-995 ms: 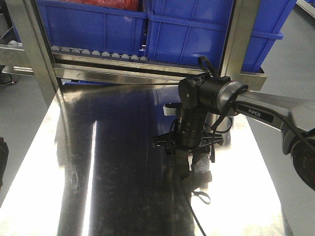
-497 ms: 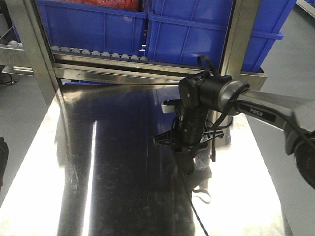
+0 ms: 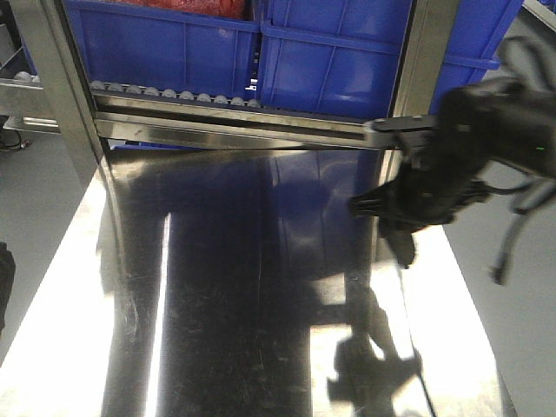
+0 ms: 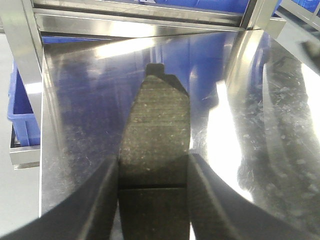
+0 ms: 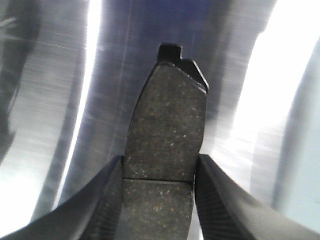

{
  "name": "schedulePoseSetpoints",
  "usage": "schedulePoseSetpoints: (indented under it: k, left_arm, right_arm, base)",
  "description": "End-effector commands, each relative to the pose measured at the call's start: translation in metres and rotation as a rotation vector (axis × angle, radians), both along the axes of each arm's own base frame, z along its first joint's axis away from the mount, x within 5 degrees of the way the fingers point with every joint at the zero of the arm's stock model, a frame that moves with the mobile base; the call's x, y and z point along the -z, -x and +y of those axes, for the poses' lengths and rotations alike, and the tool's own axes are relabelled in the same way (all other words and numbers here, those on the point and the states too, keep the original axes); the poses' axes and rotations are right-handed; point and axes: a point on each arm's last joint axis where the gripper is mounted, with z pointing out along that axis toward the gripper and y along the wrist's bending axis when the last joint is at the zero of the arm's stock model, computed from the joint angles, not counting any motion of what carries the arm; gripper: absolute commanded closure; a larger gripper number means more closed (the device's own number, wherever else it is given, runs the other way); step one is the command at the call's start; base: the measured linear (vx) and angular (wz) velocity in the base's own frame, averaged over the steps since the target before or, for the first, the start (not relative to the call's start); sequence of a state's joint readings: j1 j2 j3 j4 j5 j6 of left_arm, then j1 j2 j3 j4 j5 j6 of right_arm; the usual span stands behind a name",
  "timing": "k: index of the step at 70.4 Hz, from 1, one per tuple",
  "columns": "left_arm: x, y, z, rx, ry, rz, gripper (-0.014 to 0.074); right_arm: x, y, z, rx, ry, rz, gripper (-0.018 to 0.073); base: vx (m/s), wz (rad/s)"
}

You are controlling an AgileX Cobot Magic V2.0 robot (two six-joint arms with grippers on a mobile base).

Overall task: Move and align brake pads A on conveyor
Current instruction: 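Close the right gripper on the brake pad and lift it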

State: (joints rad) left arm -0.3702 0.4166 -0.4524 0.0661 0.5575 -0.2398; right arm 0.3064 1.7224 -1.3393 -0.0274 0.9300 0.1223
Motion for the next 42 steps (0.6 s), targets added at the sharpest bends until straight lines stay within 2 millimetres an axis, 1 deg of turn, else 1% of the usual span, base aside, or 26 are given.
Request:
schedulePoseSetpoints:
  k: [1, 4, 5, 6, 10, 13, 14, 16, 17, 26, 31, 42]
  left_arm:
    - [-0.018, -0.002, -0.001, 0.006, 0.045, -0.114, 0.0602]
    - [-0.018, -0.002, -0.001, 0.006, 0.045, -0.114, 0.0602]
    - [-0.018, -0.002, -0.001, 0.006, 0.045, -0.114, 0.0602]
    - [-0.018, -0.002, -0.001, 0.006, 0.045, -0.114, 0.0602]
    - [-0.018, -0.002, -0.001, 0.006, 0.045, -0.114, 0.0602]
    - [-0.018, -0.002, -0.001, 0.006, 0.045, -0.114, 0.0602]
    - [-0.018, -0.002, -0.001, 0.006, 0.045, -0.114, 0.0602]
    - [-0.018, -0.002, -0.001, 0.006, 0.045, -0.114, 0.0602]
    - [-0.018, -0.002, -0.001, 0.006, 0.045, -0.114, 0.0602]
    - [-0.018, -0.002, -0.001, 0.006, 0.045, -0.114, 0.0602]
    - [-0.018, -0.002, -0.001, 0.006, 0.045, -0.114, 0.0602]
    - [-0.018, -0.002, -0.001, 0.006, 0.045, -0.114, 0.0602]
  right_arm:
    - [-0.039, 0.022, -0.025, -0.009, -0.033, -0.193, 0.0561]
    - [-0.045, 0.033, -0.033, 0.004, -0.039, -0.241, 0.0561]
    - [-0.044, 0.036, -0.036, 0.009, -0.038, -0.240, 0.0561]
    - [-0.048, 0.042, -0.039, 0.015, -0.043, -0.265, 0.0561]
    - [-0.053, 0.057, -0.047, 0.029, -0.054, -0.321, 0.0561]
    - [-0.062, 0.072, -0.052, 0.034, -0.066, -0.393, 0.0561]
    - [-0.061, 0.075, -0.053, 0.034, -0.066, -0.395, 0.0561]
    - [-0.067, 0.086, -0.055, 0.030, -0.076, -0.443, 0.0561]
    - [-0.068, 0.088, -0.055, 0.030, -0.080, -0.459, 0.0561]
    - [-0.080, 0.130, -0.063, 0.027, -0.121, -0.623, 0.0561]
    - [-0.082, 0.152, -0.067, 0.028, -0.143, -0.698, 0.0561]
    - [-0.077, 0.195, -0.076, 0.003, -0.149, -0.831, 0.0561]
  base:
    - [0.00, 0.00]
    - [0.00, 0.00]
    - [0.00, 0.00]
    - [0.00, 0.00]
    - [0.00, 0.00]
    - [0.00, 0.00]
    - [0.00, 0.00]
    - [0.00, 0.00]
    - [0.00, 0.00]
    - [0.00, 0.00]
    - [0.00, 0.00]
    - [0.00, 0.00]
